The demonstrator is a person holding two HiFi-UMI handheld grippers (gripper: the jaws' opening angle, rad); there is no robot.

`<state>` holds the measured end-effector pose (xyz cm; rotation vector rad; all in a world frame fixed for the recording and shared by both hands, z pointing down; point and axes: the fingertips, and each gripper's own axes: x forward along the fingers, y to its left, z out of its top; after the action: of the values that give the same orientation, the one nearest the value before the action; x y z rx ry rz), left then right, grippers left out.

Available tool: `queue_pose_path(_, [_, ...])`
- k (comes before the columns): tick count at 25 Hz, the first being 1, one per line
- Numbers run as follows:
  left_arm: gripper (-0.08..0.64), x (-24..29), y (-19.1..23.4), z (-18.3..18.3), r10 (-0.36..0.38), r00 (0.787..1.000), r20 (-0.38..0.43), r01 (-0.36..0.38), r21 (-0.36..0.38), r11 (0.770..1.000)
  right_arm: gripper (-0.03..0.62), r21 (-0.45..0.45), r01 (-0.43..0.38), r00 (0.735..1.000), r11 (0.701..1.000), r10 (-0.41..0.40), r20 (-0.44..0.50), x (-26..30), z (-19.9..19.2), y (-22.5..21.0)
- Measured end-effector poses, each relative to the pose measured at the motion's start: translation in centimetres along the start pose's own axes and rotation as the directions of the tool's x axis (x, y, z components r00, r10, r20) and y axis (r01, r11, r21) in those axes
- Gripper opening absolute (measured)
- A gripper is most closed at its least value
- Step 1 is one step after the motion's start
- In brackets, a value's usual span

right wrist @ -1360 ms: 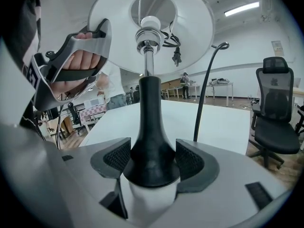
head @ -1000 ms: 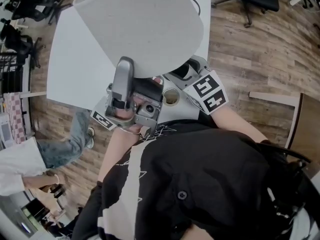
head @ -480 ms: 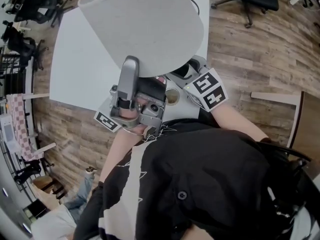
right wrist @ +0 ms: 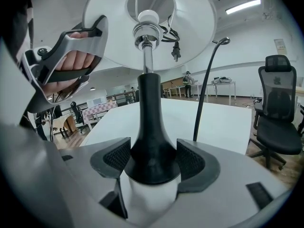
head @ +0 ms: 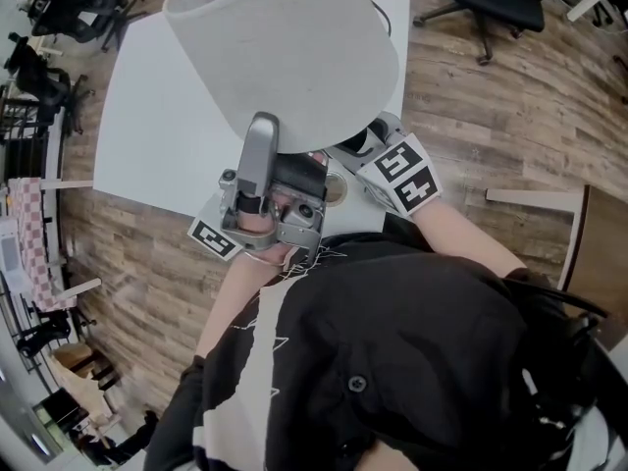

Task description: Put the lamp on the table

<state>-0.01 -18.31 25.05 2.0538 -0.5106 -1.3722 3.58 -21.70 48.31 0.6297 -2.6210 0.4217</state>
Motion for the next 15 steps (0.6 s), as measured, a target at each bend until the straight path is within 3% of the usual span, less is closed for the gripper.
queue_pose_path(15, [0.017,-1.1,-0.8,-0.6,-0.002,1.000,0.010,0.002,0.030,1.000,0.299,-0.064,-0.017,0.999,0.998,0.014,-0.046,-0.5,-1.0,1.2])
